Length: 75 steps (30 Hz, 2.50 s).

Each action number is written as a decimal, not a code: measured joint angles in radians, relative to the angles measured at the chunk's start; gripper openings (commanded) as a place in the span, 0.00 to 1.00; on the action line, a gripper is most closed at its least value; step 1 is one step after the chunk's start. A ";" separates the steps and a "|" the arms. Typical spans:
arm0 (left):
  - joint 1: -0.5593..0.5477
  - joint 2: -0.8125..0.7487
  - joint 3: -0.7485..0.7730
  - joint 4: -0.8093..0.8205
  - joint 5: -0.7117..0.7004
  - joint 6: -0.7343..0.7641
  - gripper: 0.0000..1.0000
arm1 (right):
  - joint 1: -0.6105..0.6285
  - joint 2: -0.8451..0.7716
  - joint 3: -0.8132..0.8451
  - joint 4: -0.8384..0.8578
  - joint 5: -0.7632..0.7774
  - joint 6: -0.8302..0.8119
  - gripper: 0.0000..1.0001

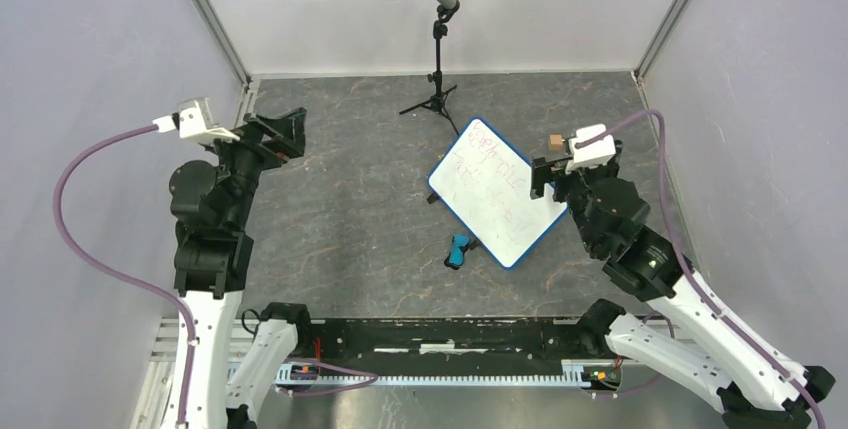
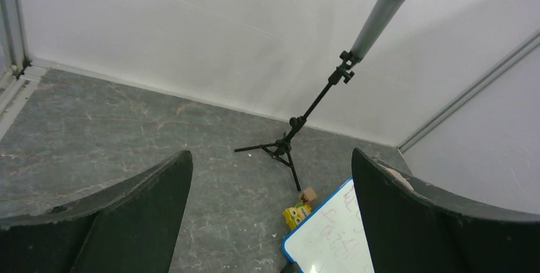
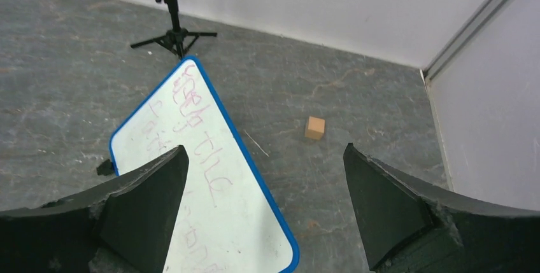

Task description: Erase the whiteboard

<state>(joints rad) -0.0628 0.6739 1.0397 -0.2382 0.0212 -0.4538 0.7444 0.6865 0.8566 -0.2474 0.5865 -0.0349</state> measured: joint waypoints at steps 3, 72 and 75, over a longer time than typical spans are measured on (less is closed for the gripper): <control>0.000 0.042 0.006 -0.012 0.047 0.003 1.00 | 0.000 0.032 0.000 -0.019 0.026 0.013 0.98; -0.463 0.146 -0.121 -0.262 -0.268 0.216 1.00 | 0.373 0.991 0.170 -0.388 -0.056 1.322 0.56; -0.463 0.142 -0.127 -0.262 -0.276 0.216 1.00 | 0.373 1.009 0.183 -0.386 -0.051 1.320 0.53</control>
<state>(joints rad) -0.5262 0.8154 0.9131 -0.4999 -0.2546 -0.2375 1.1175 1.6951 1.0401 -0.6331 0.5358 1.2850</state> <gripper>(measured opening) 0.994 0.556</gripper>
